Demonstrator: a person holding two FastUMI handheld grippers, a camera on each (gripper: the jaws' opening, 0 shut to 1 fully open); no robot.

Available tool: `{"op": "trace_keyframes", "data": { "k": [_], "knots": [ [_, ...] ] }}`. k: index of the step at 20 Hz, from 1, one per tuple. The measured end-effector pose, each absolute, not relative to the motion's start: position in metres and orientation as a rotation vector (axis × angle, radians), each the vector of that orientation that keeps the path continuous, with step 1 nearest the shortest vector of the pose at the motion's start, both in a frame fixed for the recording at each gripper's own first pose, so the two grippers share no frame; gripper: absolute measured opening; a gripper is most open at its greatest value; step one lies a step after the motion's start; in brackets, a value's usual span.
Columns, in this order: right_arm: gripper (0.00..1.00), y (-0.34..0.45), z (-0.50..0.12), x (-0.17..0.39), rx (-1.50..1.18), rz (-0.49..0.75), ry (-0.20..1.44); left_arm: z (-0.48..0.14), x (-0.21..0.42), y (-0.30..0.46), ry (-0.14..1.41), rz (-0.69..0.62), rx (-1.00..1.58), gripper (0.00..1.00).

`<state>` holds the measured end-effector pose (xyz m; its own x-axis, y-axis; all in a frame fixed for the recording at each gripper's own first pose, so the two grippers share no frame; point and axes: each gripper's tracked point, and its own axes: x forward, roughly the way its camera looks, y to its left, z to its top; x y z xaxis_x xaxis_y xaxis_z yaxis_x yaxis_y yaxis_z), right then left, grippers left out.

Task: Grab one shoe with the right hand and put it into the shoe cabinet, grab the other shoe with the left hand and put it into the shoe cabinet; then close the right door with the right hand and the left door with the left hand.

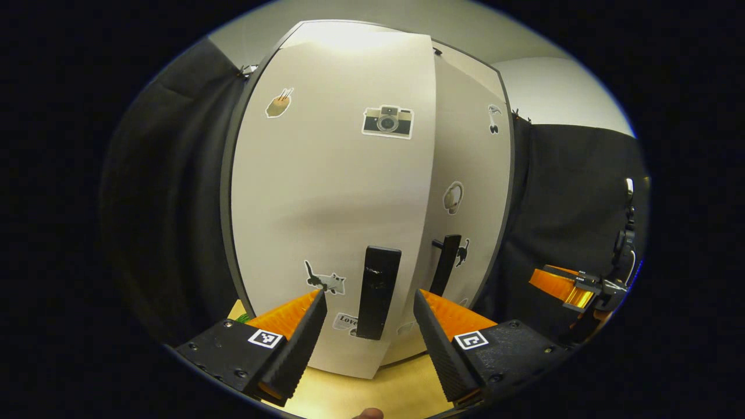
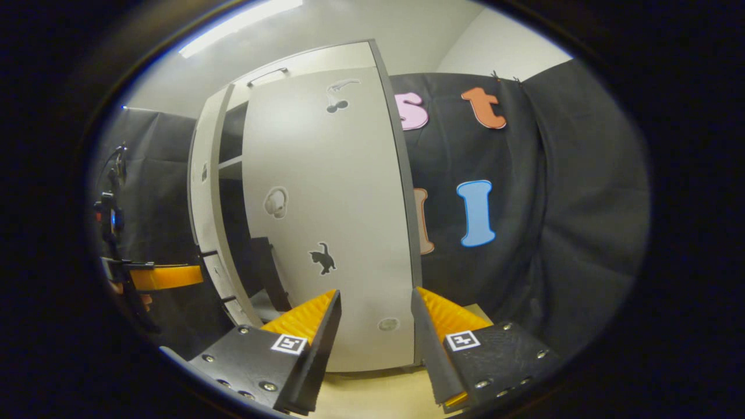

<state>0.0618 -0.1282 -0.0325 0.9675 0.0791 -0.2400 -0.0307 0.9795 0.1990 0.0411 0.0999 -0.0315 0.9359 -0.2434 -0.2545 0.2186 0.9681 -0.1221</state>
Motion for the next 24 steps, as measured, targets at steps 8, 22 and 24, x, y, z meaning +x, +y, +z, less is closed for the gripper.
{"op": "trace_keyframes", "data": {
  "k": [8,22,24],
  "knots": [
    [0.67,-0.125,-0.03,0.059,0.198,0.063,0.247,-0.03,0.022,0.106,0.273,-0.228,-0.093,0.92],
    [0.67,-0.12,-0.03,0.057,0.196,0.077,0.254,-0.031,0.003,0.114,0.277,-0.209,-0.085,0.92],
    [0.67,-0.12,-0.031,0.057,0.197,0.077,0.255,-0.031,0.004,0.114,0.279,-0.207,-0.084,0.92]
  ]
}}
